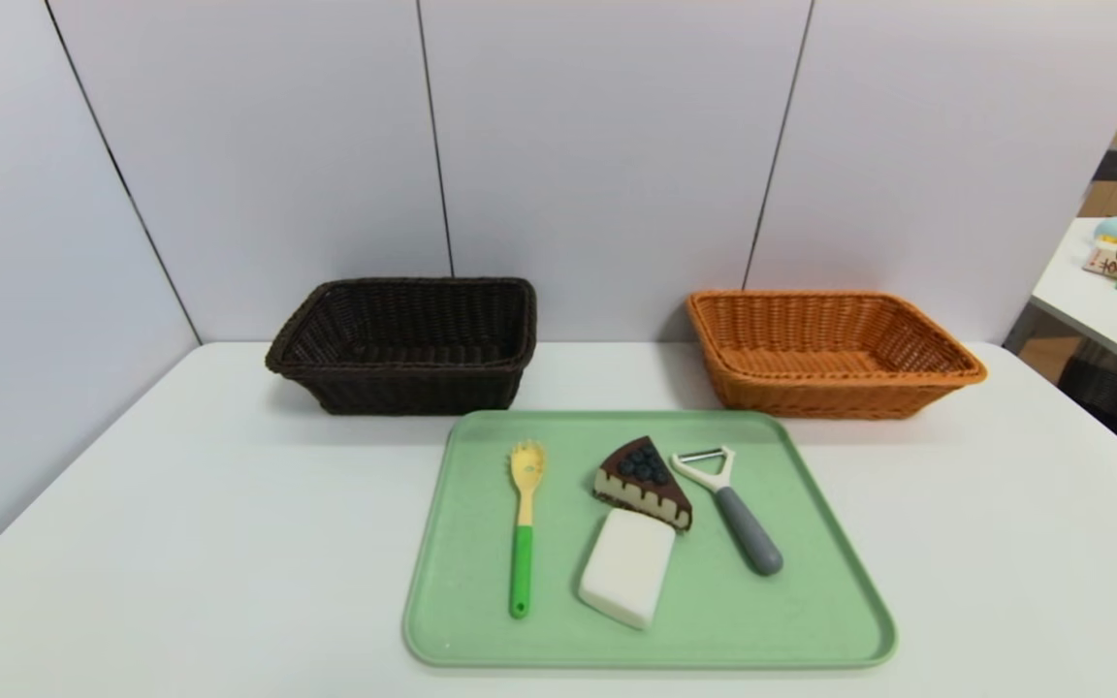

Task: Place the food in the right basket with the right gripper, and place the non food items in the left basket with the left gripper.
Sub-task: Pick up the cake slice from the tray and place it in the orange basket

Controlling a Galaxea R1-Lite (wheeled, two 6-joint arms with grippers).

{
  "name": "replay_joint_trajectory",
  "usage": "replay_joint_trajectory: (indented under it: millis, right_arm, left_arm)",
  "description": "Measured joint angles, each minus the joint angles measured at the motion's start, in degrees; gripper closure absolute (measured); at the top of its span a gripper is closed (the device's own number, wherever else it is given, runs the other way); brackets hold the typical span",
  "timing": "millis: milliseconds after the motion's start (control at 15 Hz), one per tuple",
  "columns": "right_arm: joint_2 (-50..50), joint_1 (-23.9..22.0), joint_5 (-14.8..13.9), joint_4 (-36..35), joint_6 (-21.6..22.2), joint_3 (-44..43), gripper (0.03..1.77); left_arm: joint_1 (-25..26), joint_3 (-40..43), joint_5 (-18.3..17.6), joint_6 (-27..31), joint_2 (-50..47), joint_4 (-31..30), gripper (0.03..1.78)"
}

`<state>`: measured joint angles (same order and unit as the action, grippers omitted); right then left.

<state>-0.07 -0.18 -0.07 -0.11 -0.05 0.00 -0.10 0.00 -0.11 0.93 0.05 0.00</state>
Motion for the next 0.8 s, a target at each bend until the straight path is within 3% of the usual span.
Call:
replay_joint_trajectory:
  millis: [467,800]
  right_arm:
    - [0.0,0.0,0.29,0.22,-0.61,-1.29,0.11]
    - [3.88,0.0,4.28,3.83,-0.3,-12.26,0.11]
  left_arm:
    - [-0.06,-2.17,-3.36,7.64,0.06,1.62,0.12]
    - [0.0,-13.67,-8.57,7.73,4.68,8.4,0.12]
